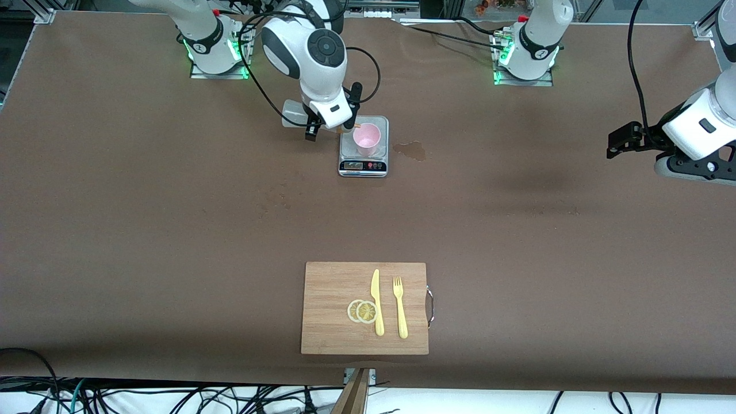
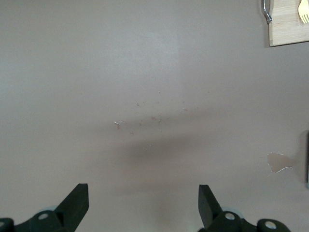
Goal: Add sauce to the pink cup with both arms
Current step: 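Tilt the bottle nozzle into the cup and squeeze sauce with the right gripper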
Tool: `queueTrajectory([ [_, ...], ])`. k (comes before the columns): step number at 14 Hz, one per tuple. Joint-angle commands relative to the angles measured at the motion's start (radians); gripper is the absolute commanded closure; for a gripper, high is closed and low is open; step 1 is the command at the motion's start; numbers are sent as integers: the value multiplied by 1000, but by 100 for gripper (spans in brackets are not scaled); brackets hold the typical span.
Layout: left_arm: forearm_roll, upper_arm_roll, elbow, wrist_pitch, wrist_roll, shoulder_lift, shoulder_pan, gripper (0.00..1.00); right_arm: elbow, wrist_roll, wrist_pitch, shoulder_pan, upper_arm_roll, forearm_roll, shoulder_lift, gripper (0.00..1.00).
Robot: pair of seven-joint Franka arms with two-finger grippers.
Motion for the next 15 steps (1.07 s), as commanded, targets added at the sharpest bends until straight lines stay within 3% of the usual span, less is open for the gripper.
queueTrajectory([
  [1, -9, 3, 35, -24, 11, 16, 5, 0, 68, 62, -74, 25, 7, -44, 37, 96],
  [15, -9, 7, 37, -24, 9, 16, 7, 0, 209, 88, -220, 57, 7, -101, 134, 96],
])
